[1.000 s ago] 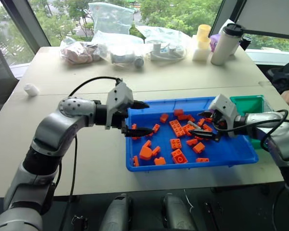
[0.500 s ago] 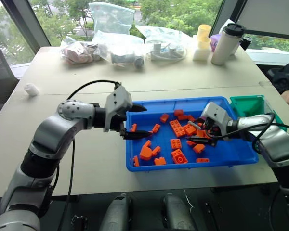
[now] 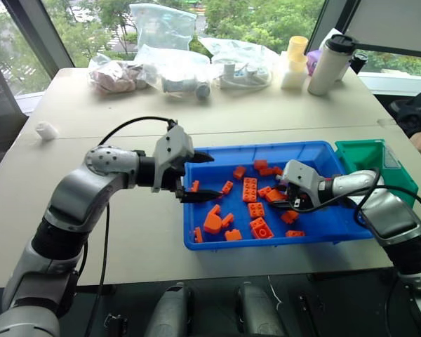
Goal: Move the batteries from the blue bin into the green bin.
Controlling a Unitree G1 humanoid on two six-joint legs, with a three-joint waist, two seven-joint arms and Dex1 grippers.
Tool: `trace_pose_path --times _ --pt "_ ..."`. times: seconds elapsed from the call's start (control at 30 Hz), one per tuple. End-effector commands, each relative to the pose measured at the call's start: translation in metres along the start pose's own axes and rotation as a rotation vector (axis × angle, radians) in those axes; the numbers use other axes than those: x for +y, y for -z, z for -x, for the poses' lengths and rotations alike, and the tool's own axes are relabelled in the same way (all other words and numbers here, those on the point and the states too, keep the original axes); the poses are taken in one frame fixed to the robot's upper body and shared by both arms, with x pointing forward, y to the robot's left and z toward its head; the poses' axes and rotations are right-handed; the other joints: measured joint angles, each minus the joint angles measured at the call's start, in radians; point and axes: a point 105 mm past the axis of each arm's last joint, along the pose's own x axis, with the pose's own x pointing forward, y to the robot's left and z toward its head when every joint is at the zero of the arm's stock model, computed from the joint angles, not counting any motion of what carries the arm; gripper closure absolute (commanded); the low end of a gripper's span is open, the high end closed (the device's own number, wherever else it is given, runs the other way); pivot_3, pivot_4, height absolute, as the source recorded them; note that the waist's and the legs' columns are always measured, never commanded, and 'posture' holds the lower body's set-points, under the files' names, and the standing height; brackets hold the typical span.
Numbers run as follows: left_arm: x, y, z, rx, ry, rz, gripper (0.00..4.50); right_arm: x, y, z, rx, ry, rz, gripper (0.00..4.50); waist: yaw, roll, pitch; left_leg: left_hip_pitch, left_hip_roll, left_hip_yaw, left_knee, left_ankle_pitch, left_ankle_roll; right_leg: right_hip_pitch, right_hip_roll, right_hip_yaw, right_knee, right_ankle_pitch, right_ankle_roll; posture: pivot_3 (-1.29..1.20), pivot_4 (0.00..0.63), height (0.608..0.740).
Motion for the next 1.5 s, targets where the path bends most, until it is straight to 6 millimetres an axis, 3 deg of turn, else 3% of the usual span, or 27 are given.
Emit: trace_pose_path --times 0.03,0.2,0.27,0.37,0.43,0.53,0.63,0.8,0.93,1.07,1.17,1.5 --pt "0.0 -0.009 0.002 -0.021 -0.01 -0.041 0.0 -0.005 -0.01 0.007 -0.031 0.022 0.005 2.83 0.0 0.0 0.0 0.0 0.0 0.0 0.0 0.0 0.0 0.0 0.0 0.0 0.0 0.0 0.0 0.0 0.15 0.74" --pt "-0.001 -0.009 0.002 -0.022 -0.01 -0.041 0.0 -0.001 -0.038 0.023 -0.169 -0.007 -0.054 2.83 0.0 0.0 0.0 0.0 0.0 0.0 0.0 0.0 0.0 0.0 0.0 0.0 0.0 0.0 0.0 0.0 0.15 0.74" --pt "0.0 -0.009 0.002 -0.021 -0.01 -0.04 0.0 0.016 -0.05 0.03 -0.207 -0.086 -0.071 2.83 0.0 0.0 0.0 0.0 0.0 0.0 0.0 0.0 0.0 0.0 0.0 0.0 0.0 0.0 0.0 0.0 0.15 0.74" --pt "0.0 -0.009 0.001 -0.019 -0.004 -0.043 0.0 0.048 -0.049 0.036 -0.172 -0.216 -0.06 2.83 0.003 0.0 0.0 0.0 0.0 -0.001 0.0 0.0 0.0 0.0 0.0 0.0 0.0 0.0 0.0 0.0 0.15 0.74" --pt "0.0 -0.01 0.0 -0.02 -0.002 -0.047 0.0 0.048 -0.048 0.036 -0.165 -0.193 -0.072 2.83 0.003 -0.001 0.0 0.0 0.0 -0.002 0.0 0.0 0.0 0.001 -0.001 -0.001 -0.001 0.0 0.0 0.0 0.15 0.74" --pt "-0.001 -0.011 0.0 -0.023 0.004 -0.048 0.0 0.045 -0.046 0.036 -0.165 -0.168 -0.091 1.23 0.001 -0.001 0.0 0.0 0.0 -0.002 0.001 0.0 0.0 0.001 -0.001 -0.001 0.0 0.0 0.0 0.0 0.15 0.74" --pt "-0.001 -0.011 -0.001 -0.023 0.01 -0.051 0.0 0.042 -0.045 0.037 -0.16 -0.148 -0.096 0.06 0.001 -0.001 0.0 0.0 0.0 -0.002 0.0 0.0 0.0 0.001 -0.001 -0.001 0.0 0.0 0.0 0.0 0.15 0.74" --pt "-0.001 -0.011 0.0 -0.017 0.016 -0.054 0.0 0.003 -0.042 0.049 -0.168 0.016 -0.124 0.06 0.0 -0.001 0.0 0.0 0.0 -0.001 0.001 0.0 0.0 0.001 -0.001 -0.001 0.0 0.0 0.0 0.0 0.15 0.74" --pt "-0.001 -0.011 -0.001 -0.014 0.02 -0.057 0.0 -0.03 -0.029 0.045 -0.114 0.167 -0.172 0.06 0.0 -0.001 0.0 0.0 0.0 -0.001 0.0 0.0 0.0 0.001 -0.001 -0.001 0.0 0.0 0.0 0.0 0.15 0.74" --pt "-0.002 -0.011 -0.003 -0.014 0.021 -0.059 0.0 -0.027 -0.015 0.035 -0.051 0.127 -0.159 0.06 0.001 -0.001 0.0 0.0 0.0 -0.001 0.0 0.0 0.0 0.0 -0.001 -0.001 0.0 0.0 0.0 0.0 0.15 0.74" --pt "-0.002 -0.005 -0.003 0.005 0.013 -0.054 0.0 -0.036 -0.008 0.03 -0.017 0.171 -0.167 0.06 -0.001 -0.001 0.0 -0.001 0.0 -0.001 0.0 0.0 0.0 0.0 -0.001 -0.001 0.0 0.0 0.0 0.0 0.15 0.74" --pt "-0.005 -0.001 -0.003 0.019 0.007 -0.049 0.0 -0.046 0.001 0.015 0.024 0.173 -0.17 0.06 0.001 -0.001 0.0 -0.001 0.0 -0.001 0.0 0.0 0.0 0.0 0.0 -0.001 0.0 0.0 0.0 0.0 0.15 0.74"
